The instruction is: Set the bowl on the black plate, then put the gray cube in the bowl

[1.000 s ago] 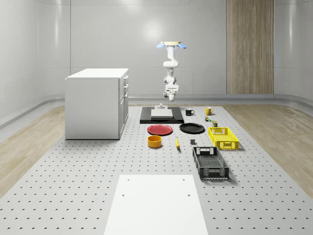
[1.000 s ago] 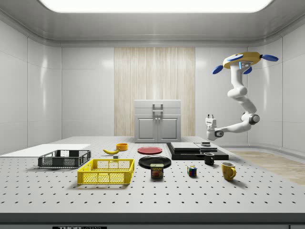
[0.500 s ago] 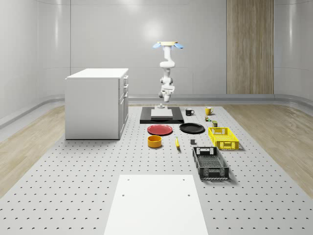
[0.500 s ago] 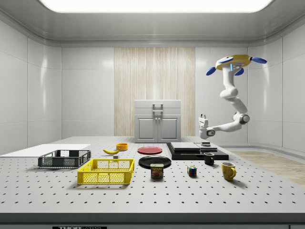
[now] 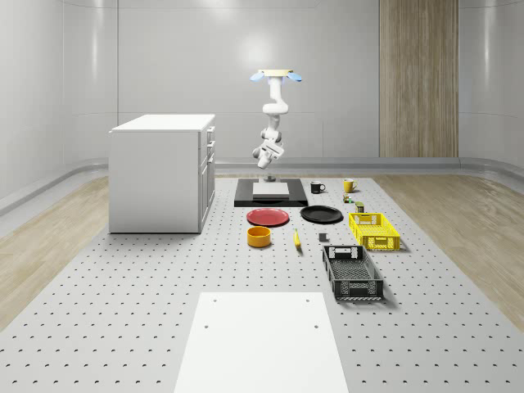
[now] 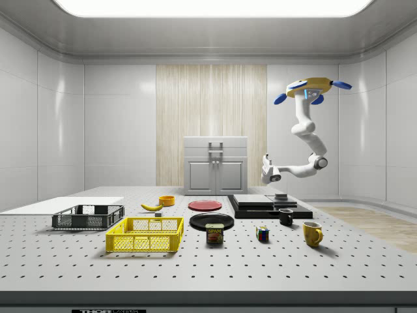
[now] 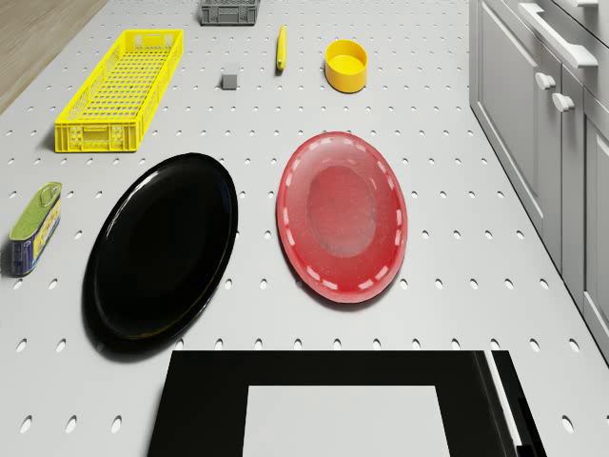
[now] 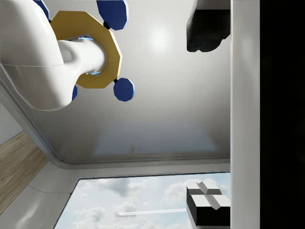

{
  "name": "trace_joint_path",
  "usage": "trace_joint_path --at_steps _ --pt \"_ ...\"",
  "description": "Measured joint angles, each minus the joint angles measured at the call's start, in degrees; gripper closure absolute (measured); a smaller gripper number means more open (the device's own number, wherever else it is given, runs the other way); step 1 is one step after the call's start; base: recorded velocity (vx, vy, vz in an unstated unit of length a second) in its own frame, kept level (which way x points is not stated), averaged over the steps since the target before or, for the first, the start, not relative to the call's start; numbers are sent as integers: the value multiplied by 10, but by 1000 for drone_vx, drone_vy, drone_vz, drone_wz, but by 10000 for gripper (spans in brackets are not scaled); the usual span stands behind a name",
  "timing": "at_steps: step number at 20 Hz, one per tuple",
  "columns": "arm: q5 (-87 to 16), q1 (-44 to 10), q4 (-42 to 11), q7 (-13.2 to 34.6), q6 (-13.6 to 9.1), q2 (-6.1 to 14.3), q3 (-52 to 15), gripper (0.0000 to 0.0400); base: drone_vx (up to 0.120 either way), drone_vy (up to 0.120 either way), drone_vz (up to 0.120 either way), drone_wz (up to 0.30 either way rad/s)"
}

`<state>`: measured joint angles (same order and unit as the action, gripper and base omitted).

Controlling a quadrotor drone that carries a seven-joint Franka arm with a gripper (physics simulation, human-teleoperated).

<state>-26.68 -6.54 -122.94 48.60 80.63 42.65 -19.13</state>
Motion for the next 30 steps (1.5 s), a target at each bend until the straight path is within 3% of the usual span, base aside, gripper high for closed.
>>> trace_joint_path --at_steps 3,7,10,13,17,20,24,30 --pt "-149 -36 -63 29 7 14 -97 0 120 0 0 0" --pt "-403 -111 -203 100 10 45 -243 0 120 0 0 0" --pt "-586 -193 -306 176 -12 70 -336 0 120 0 0 0" --pt "-719 -287 -372 249 -51 93 -404 0 120 0 -67 0" --pt "-815 -391 -412 321 -100 120 -462 0 120 0 -120 0" --pt "-848 -444 -423 356 -122 138 -488 0 120 0 -120 0" --pt "-866 -486 -428 384 -136 158 -508 0 120 -120 -120 0" --pt "-869 -518 -430 406 -137 181 -525 0 120 -67 -80 0"
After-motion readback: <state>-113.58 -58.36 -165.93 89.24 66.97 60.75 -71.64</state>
